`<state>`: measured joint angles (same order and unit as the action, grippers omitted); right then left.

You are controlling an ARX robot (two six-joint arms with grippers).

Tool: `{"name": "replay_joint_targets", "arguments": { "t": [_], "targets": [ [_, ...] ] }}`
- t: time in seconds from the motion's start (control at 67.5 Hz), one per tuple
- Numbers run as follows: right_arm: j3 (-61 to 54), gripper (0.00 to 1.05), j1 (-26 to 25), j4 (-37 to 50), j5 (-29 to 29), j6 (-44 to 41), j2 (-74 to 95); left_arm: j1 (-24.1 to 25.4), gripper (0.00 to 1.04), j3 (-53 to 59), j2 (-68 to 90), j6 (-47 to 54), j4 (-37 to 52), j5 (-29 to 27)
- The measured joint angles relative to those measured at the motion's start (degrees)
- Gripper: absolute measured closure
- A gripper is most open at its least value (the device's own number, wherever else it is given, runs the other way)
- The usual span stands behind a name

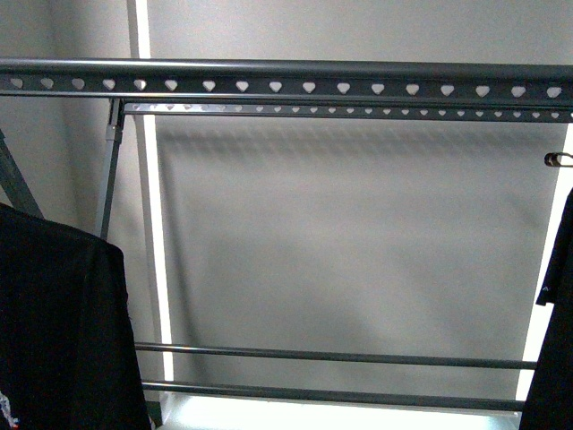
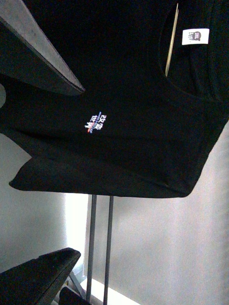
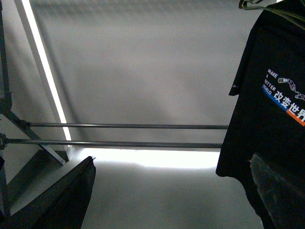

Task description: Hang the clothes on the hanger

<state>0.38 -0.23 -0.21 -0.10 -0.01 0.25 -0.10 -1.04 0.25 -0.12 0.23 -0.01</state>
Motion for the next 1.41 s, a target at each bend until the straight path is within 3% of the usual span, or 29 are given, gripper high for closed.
{"name": "replay_joint_targets", "arguments": {
  "t": [0.296, 0.385, 0.429, 0.489, 0.622, 0.726, 0.888, 1.022, 1.185, 1.229, 1.303, 1.407],
  "targets": [
    [0.0, 0.07, 0.0, 0.0, 0.0, 0.02, 0.0, 0.02, 0.07, -0.04, 0.04, -0.02, -0.09, 0.02],
    [0.0, 0.07, 0.0, 0.0, -0.02, 0.0, 0.0, 0.63, 0.07, -2.91, 5.7, 1.07, -5.29, 5.55],
    [0.0, 0.07, 0.02, 0.0, -0.07, 0.0, 0.0, -0.7, 0.07, -4.66, 10.78, 4.11, 0.85, 4.35],
    [0.0, 0.07, 0.0, 0.0, -0.07, 0.02, 0.0, -5.03, 0.07, -8.92, 18.45, 12.9, 16.31, 2.21],
    [0.0, 0.07, 0.0, 0.0, -0.13, 0.0, 0.0, -11.17, 0.07, -18.95, 33.09, 28.24, 38.21, 7.72],
    [0.0, 0.07, 0.0, 0.0, -0.02, 0.02, 0.0, -11.72, 0.07, -26.64, 42.64, 31.69, 39.21, 5.29],
    [0.0, 0.07, 0.0, 0.0, -0.02, 0.0, 0.0, -12.31, 0.07, -30.53, 46.6, 28.85, 34.56, 0.5],
    [0.0, 0.07, 0.0, 0.0, -0.09, 0.0, 0.0, -9.53, 0.07, -35.89, 47.1, 16.46, 26.14, -5.11],
    [0.0, 0.07, 0.0, 0.0, -0.04, 0.02, 0.0, -1.25, 0.07, -50.6, 56.43, -16.92, -1.68, -9.33],
    [0.0, 0.07, 0.02, 0.0, 0.04, 0.0, -0.02, -1.9, 0.07, -53.99, 60.7, -32.15, -10.47, -13.64],
    [0.0, 0.07, 0.02, 0.0, -0.09, 0.02, 0.0, -5.7, 0.07, -56.48, 65.33, -47.19, -16.52, -19.52],
    [0.0, 0.07, 0.02, 0.0, -0.11, 0.02, 0.0, -10.54, 0.07, -61.13, 69.68, -59.21, -21.81, -26.23]
  ]
}}
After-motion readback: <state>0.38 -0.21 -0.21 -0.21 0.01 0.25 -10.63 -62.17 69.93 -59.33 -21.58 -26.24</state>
